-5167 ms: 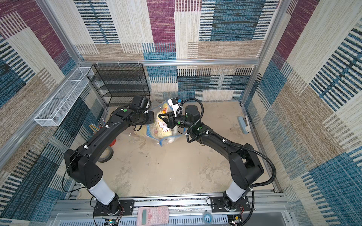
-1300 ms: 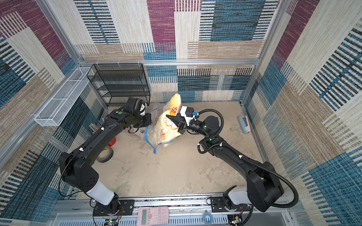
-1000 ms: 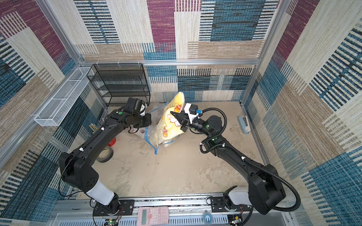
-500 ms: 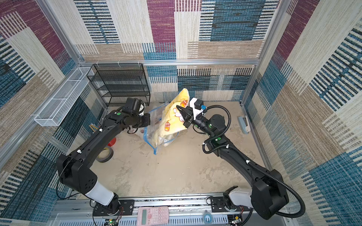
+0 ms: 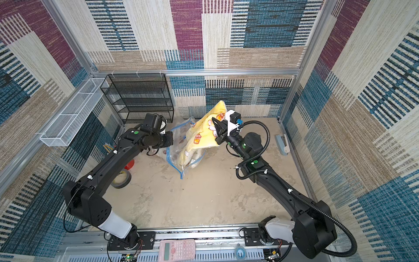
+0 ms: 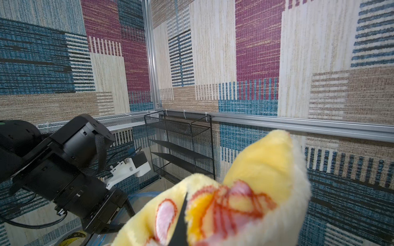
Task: Take the blanket out of the vacuum bag
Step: Take out the blanket from the vacuum bag.
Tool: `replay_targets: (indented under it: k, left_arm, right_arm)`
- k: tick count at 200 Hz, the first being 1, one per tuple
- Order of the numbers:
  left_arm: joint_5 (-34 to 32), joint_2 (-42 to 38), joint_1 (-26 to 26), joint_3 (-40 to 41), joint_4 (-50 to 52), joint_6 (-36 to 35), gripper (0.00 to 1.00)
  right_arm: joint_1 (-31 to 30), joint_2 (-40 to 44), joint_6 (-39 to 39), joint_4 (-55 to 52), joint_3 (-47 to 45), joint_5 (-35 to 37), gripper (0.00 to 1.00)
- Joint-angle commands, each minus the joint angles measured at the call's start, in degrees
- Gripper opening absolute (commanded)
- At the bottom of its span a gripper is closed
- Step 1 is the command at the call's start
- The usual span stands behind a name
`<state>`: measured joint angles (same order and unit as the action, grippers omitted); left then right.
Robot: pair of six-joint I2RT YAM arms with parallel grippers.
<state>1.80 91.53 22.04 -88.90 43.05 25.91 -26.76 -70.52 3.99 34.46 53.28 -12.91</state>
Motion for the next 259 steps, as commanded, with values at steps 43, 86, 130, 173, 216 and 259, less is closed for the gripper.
replay_targets:
  k: [43, 86, 130, 173, 216, 259]
  left_arm:
    - [-2.3, 0.0, -0.1, -0.3, -0.3, -0.4, 0.00]
    - [-3.6, 0.4, -0.6, 0.3, -0.8, -0.9, 0.00]
    - [-2.8, 1.5, -0.8, -0.2, -0.4, -0.4, 0.00]
    - [-3.4, 3.4, -0.9, -1.8, 1.9, 0.0, 0.00]
    - [-1.0, 3.0, -0.8, -1.3, 1.0, 0.4, 0.00]
    - [-1.2, 2.8, -0.8, -1.2, 1.0, 0.4, 0.00]
  right_arm:
    - [0.3, 0.6, 3.6, -4.8, 4.1, 0.6, 0.00]
    - [0.4, -1.4, 6.4, -9.2, 9.2, -3.9, 0.00]
    - [0.6, -2.0, 5.8, -15.9, 15.3, -4.7, 0.00]
    - [0.7, -2.3, 5.5, -23.4, 23.3, -7.7, 0.00]
    - [0.9, -3.2, 5.3, -28.0, 30.0, -8.3, 0.00]
    - [1.3, -4.3, 4.6, -30.0, 31.9, -7.2, 0.00]
